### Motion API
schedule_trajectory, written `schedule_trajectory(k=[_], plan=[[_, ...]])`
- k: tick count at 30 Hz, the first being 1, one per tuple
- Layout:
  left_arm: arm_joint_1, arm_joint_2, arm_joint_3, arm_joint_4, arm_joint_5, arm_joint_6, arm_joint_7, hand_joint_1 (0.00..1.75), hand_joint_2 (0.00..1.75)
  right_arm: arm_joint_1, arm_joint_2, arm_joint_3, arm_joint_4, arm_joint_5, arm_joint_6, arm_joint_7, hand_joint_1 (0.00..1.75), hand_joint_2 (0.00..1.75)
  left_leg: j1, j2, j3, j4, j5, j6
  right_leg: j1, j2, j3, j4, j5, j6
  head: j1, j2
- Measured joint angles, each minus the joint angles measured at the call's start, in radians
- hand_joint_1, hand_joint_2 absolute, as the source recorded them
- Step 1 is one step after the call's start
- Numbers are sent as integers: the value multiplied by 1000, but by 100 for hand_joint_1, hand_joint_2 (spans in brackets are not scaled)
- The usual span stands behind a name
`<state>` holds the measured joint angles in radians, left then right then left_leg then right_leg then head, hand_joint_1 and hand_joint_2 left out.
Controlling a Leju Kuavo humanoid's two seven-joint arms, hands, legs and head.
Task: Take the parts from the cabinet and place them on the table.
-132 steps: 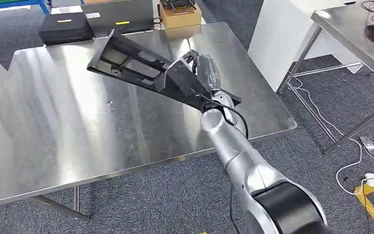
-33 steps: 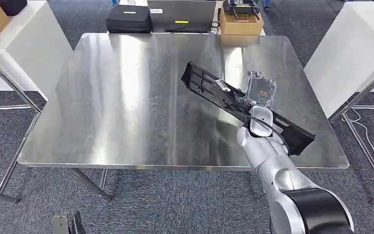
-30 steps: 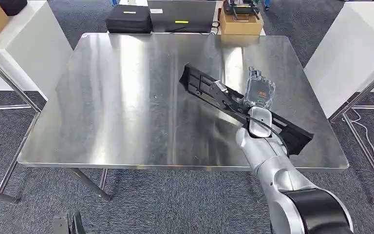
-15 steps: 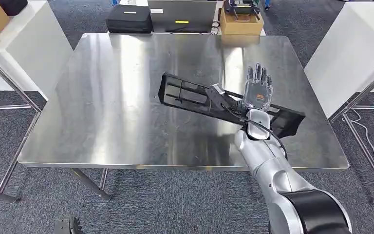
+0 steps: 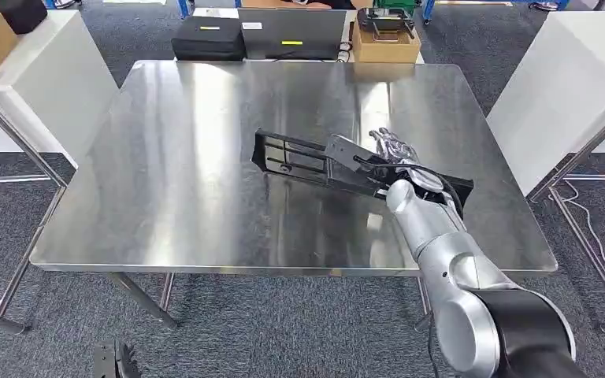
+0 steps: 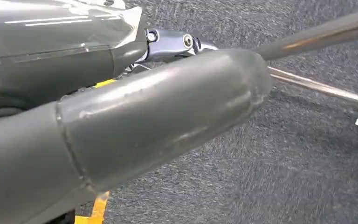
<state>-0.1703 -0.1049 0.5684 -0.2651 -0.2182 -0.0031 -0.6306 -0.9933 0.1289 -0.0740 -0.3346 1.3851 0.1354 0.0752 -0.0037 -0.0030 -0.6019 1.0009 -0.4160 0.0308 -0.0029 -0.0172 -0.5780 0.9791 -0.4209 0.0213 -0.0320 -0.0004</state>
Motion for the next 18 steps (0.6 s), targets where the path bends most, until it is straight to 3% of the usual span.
schedule_trajectory(k=[5,13,18], plan=[[5,2,18,1,-6,-9,-1,0,0,10,2,-25,0,-3,-109,14,0,175,1,-1,-2,0,2,1,0,-1,0,0,0,1,0,0],[7,2,42,3,-35,-16,-1,0,0,12,-1,-58,0,8,-174,54,0,175,1,-3,-2,0,2,1,0,-3,-1,0,-1,1,0,0],[7,2,48,3,-48,-16,1,0,0,16,-20,-76,1,17,-179,65,0,175,0,-6,-3,0,2,1,0,-5,0,0,-1,1,0,0]])
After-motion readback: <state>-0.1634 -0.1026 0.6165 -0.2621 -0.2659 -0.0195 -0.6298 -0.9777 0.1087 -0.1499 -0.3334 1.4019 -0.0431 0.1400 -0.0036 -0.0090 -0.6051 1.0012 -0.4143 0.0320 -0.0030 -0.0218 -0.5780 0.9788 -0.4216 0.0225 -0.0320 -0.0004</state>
